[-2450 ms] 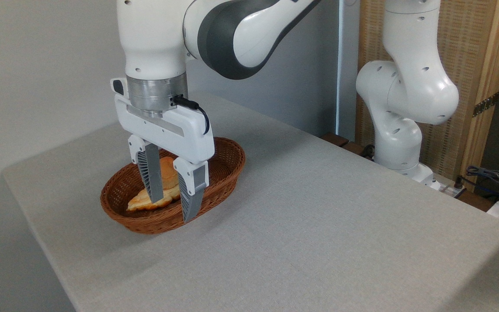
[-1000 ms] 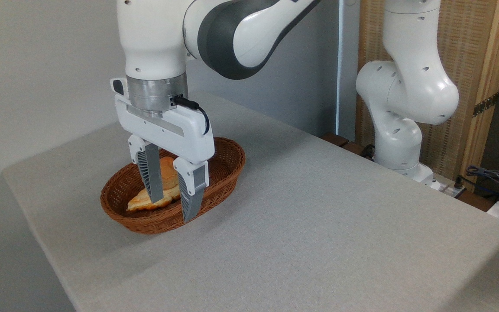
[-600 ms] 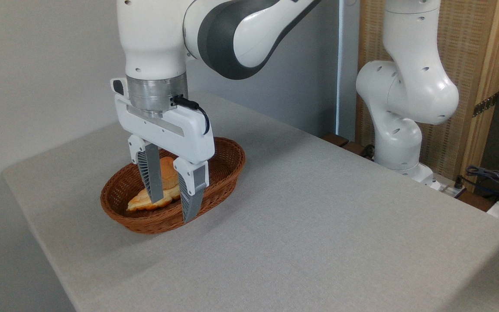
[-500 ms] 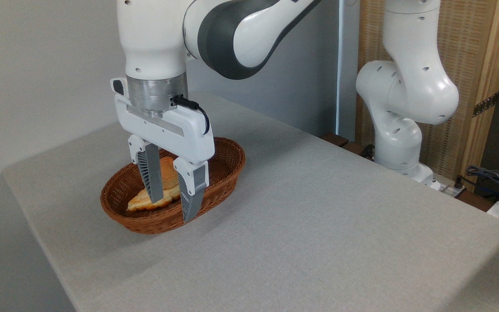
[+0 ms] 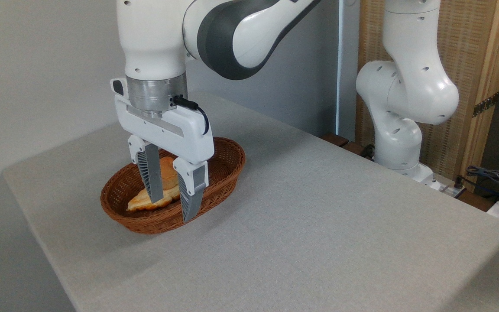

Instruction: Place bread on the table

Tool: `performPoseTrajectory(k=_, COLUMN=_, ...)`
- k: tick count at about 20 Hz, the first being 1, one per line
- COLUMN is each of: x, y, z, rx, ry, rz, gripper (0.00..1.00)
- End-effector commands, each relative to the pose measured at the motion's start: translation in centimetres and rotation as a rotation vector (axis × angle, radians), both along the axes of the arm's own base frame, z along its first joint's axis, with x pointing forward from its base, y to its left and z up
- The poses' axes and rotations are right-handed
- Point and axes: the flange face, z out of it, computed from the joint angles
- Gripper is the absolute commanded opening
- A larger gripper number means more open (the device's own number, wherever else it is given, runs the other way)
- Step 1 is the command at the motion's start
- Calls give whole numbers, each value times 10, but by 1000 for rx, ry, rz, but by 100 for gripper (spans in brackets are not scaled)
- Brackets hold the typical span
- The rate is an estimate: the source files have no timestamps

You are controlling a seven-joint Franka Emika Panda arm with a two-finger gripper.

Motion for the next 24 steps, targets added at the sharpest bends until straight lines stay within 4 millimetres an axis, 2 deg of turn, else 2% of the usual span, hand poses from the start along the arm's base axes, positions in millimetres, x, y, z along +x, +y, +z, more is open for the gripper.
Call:
performPoseTrajectory(k=1, x=-1, y=-22, z=-4, rx=-9, ry=-1, rz=-41, gripper=100)
performPoseTrajectory(k=2, x=-2, y=-37, z=-7, rx=-32, ry=1, rz=-58, gripper=100)
performPoseTrajectory(k=5, x=-6, y=-59, z=-6, rx=-86, ry=0, rz=-71, gripper=100)
performPoseTrajectory(k=6, x=-9, y=-72, z=-4, rx=-100, ry=-1, rz=-87, gripper=100)
performPoseTrajectory(k=13, x=-24, y=-121, z=-4, rx=-139, ry=16, rz=-149, gripper=100)
performPoseTrajectory(k=18, x=-30, y=-144, z=-16, rx=-138, ry=46, rz=-195, gripper=100)
performPoseTrajectory(k=22, x=-30, y=-149, z=-35, rx=-128, ry=81, rz=-211, gripper=100)
performPoseTrajectory(k=24, x=-30, y=-149, z=-37, rx=-122, ry=82, rz=-219, gripper=100)
